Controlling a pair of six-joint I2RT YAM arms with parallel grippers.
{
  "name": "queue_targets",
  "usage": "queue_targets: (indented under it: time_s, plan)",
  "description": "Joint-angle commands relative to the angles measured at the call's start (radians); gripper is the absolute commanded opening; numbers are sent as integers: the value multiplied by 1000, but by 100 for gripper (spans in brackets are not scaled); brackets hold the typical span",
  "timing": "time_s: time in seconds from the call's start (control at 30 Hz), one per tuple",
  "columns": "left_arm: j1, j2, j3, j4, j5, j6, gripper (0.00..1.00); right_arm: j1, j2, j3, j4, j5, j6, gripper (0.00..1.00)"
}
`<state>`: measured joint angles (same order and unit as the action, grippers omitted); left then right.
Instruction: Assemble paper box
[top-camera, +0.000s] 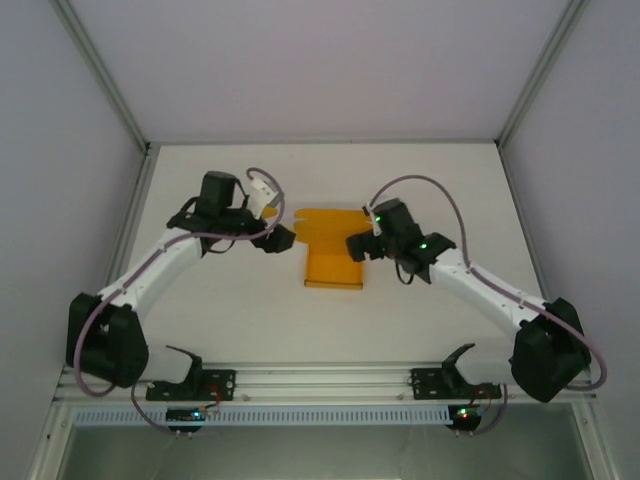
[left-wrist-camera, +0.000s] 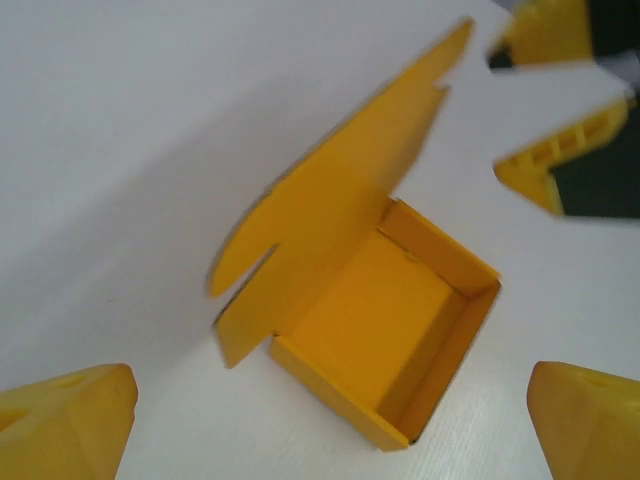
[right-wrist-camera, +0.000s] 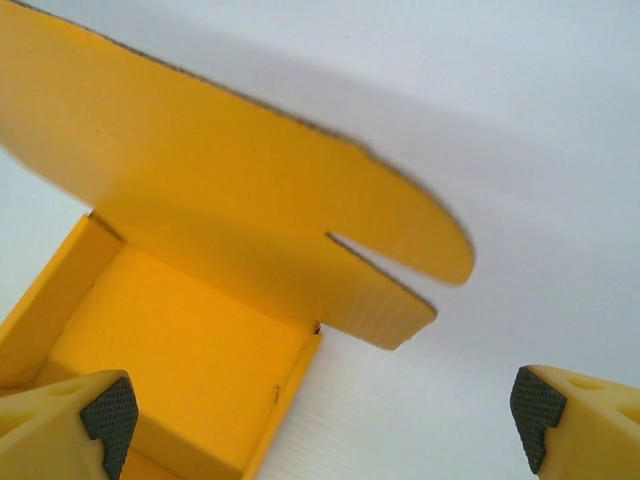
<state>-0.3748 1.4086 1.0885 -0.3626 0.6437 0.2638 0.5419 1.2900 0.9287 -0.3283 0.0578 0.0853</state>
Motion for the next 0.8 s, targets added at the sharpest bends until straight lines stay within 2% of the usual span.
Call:
queue_targets:
  time_s: [0.0,0.07,0.13,0.2,0.3,0.37,0.47,0.57,0.77]
  plan:
    - [-11,99,142,-174,79,213,100,-128,39,108,-30,-392,-269,99]
    - [-14,163,209,-222,88,253,100,-178,94,184,-104,-505,-385,99]
    - [-17,235,288,-284,94,298,100,-195,158,250,-180,-544,-501,100]
    - [-24,314,381,-369,84,327,100,-197,223,320,-235,-518,-554,99]
    - [-35,430,528,-561,92,424,100,-207,318,439,-384,-516,-617,93]
    - [-43,478,573,-588,52,438,93,-222,366,489,-469,-539,-666,88]
    - [-62,532,626,-602,-24,423,72,-232,430,529,-530,-513,-705,75]
    - [-71,561,650,-629,-30,438,57,-242,477,562,-572,-486,-741,63]
    - [-78,567,647,-613,-24,433,46,-255,495,553,-545,-509,-742,46]
